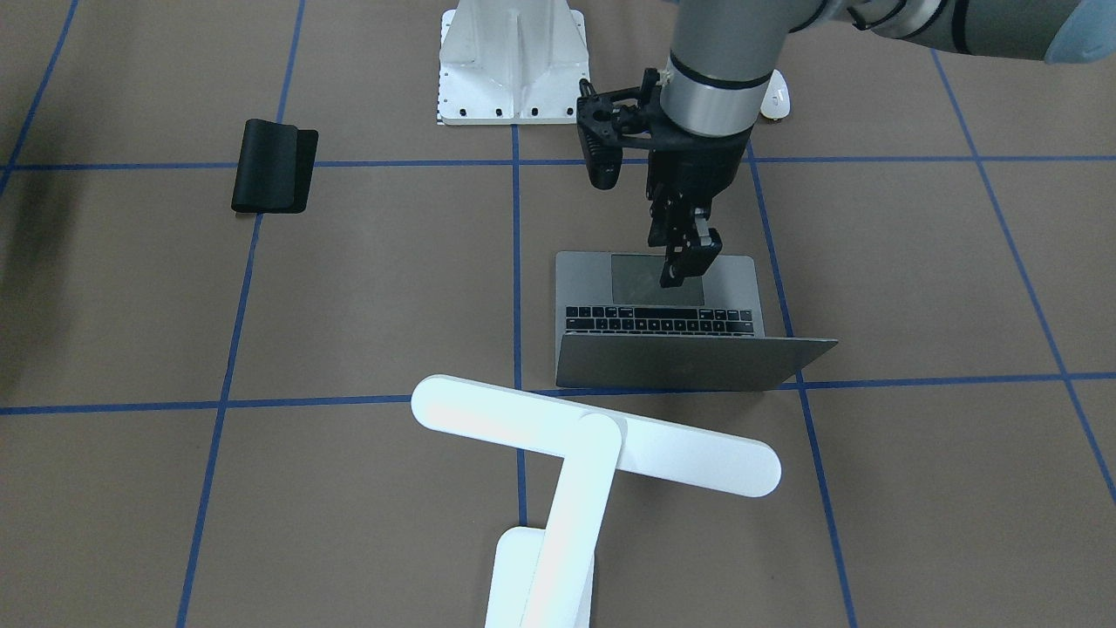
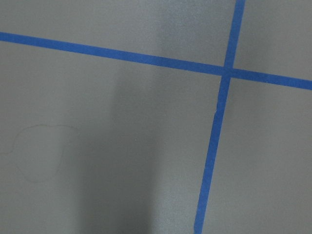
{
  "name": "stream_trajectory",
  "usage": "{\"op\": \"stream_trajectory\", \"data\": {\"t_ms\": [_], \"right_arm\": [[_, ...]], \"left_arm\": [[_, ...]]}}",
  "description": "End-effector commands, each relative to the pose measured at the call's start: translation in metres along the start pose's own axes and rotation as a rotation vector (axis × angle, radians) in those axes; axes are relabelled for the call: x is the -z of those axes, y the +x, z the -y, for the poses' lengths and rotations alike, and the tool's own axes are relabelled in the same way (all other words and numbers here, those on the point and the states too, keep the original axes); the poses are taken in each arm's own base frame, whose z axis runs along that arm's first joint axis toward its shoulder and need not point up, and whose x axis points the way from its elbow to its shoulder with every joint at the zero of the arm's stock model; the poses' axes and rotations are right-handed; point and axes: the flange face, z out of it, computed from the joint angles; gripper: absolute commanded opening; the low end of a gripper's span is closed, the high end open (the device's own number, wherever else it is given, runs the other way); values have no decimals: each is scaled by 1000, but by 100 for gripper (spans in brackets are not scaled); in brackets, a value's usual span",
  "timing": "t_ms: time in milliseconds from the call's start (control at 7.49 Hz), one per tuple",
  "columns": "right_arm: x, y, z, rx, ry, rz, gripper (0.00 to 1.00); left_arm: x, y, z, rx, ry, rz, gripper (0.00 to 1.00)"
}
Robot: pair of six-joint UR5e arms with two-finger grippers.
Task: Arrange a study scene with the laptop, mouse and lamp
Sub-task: 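Withdraw the left gripper from the opened laptop, then reach the right gripper to the black mousepad near the robot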
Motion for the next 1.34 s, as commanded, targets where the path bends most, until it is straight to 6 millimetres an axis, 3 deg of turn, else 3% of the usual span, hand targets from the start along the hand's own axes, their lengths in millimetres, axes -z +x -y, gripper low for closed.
{"op": "stream_trajectory", "data": {"t_ms": [0,134,267,401,534,668,801,935,1068,1202], "right_arm": [[29,-37,12,9,47,71,100],[53,-78,14,-41,59,218,100],[77,-134,4,-43,60,276,100],[67,-188,-8,-4,4,299,100],[53,-222,-25,40,-41,291,100],[47,-246,-76,94,-67,215,100],[40,-277,-101,95,-111,192,100],[18,-313,-113,79,-166,176,100],[3,-331,-122,48,-204,161,100],[-2,-333,-125,29,-222,158,100]], "left_arm": [[43,35,-85,271,-53,-5,99],[27,53,-144,431,-98,-52,99],[22,45,-197,577,-143,-78,99],[30,22,-264,735,-164,-112,100],[34,5,-332,894,-181,-144,100],[25,19,-378,1027,-233,-157,100],[11,29,-403,1118,-265,-158,100],[-3,48,-433,1161,-272,-158,100],[-35,66,-479,1144,-240,-157,100],[-63,63,-495,1129,-151,-181,100]]}}
